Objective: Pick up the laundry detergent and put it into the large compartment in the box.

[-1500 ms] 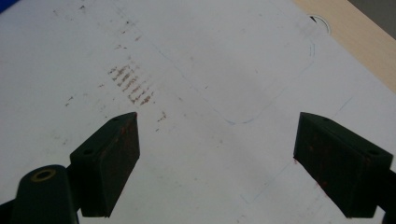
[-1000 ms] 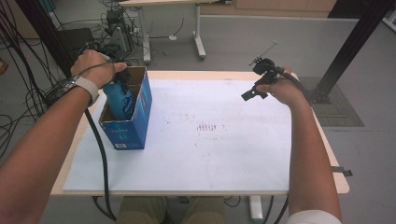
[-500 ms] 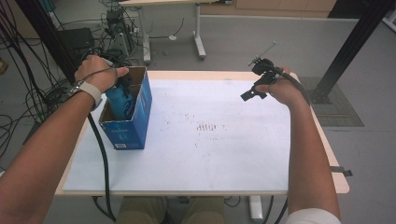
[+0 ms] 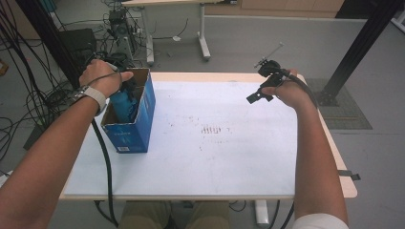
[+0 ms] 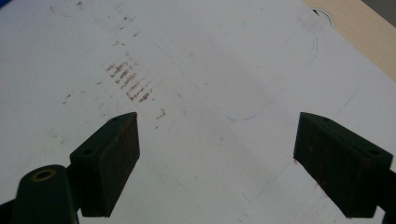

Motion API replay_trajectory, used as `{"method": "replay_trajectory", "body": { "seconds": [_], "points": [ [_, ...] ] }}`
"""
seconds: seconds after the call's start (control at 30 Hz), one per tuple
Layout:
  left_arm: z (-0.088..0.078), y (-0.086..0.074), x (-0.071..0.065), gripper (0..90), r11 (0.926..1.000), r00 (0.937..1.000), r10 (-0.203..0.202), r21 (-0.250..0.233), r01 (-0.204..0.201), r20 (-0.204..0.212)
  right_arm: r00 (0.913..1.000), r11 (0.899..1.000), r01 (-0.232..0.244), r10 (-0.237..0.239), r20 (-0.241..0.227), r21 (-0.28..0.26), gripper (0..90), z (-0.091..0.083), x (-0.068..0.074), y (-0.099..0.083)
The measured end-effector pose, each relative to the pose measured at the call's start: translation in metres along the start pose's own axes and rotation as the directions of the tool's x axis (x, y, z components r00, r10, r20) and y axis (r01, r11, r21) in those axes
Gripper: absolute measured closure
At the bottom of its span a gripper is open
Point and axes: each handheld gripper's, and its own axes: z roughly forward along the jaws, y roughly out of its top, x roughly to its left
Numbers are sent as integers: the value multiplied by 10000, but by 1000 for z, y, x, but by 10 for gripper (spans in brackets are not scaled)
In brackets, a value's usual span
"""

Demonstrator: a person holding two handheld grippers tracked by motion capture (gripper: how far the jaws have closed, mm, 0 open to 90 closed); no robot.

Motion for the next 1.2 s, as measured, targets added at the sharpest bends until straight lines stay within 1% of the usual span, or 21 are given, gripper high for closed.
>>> {"method": "replay_trajectory", "body": {
  "seconds": [0.43,0.63,0.7,0.87,0.93,0.97,1.2],
  "points": [
    [10,2,0,374,9999,10000,-17,138,16,17,10000,10000,-91,91,3,-10,145,0,-1,-3],
    [16,3,2,373,9997,9999,-32,240,29,102,10000,10000,-89,89,-14,-14,145,1,-1,-4],
    [18,3,1,374,9998,10000,6,206,-8,80,9999,9999,-114,114,-13,-13,145,1,-2,-5],
    [21,4,1,373,9996,10000,20,297,-21,53,9999,9999,-151,151,-33,-8,145,1,-2,-7],
    [22,3,0,374,9998,10000,33,218,-34,37,9998,9999,-171,171,-30,-6,145,1,-3,-7],
    [22,4,0,373,9996,10000,47,263,-47,17,9998,9998,-174,174,-36,-11,145,2,-3,-7],
    [25,4,-3,373,9998,9999,76,191,-74,-82,9998,9998,-197,197,-31,-19,145,1,-3,-8]
  ]
}}
